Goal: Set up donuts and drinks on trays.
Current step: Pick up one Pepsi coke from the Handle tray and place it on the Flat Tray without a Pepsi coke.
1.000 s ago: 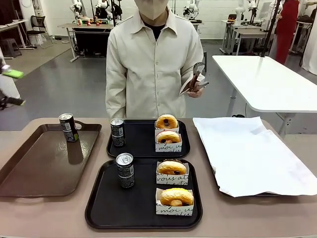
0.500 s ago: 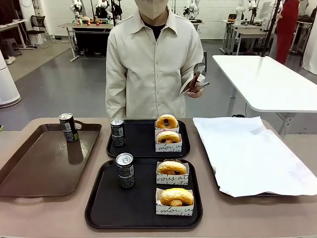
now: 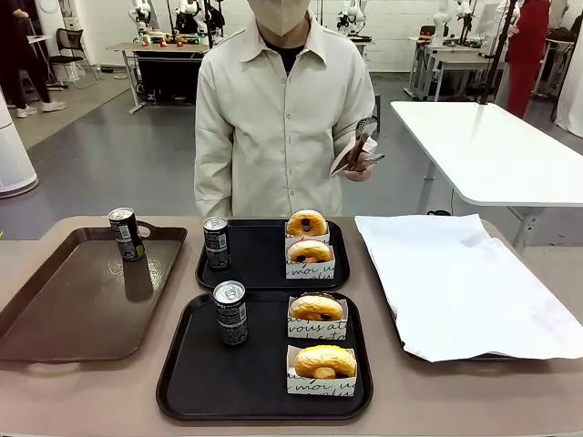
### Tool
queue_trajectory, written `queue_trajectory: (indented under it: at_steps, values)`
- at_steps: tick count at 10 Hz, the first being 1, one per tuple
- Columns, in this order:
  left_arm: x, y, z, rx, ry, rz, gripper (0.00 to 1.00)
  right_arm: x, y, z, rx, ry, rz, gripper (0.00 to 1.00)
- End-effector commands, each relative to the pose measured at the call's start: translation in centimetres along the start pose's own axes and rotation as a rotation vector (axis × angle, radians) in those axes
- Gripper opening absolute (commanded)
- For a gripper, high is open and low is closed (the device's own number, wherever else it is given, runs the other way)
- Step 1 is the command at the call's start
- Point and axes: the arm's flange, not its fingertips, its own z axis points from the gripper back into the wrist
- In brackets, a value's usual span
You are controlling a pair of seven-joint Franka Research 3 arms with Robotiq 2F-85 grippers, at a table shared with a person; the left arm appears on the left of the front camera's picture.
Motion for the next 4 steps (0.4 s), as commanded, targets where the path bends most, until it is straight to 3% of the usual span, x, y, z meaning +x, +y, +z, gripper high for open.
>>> queue_trajectory:
  at_steps: [1,4]
  values:
    - [-0.42,0.23,0.39,-0.017,-0.008,0.003,1.0,0.27,0.01,-0.07,0.024,-0.023,0.021,1.0]
    - [-0.42,0.23,0.39,-0.017,-0.008,0.003,1.0,0.27,0.01,-0.07,0.024,-0.023,0.021,1.0]
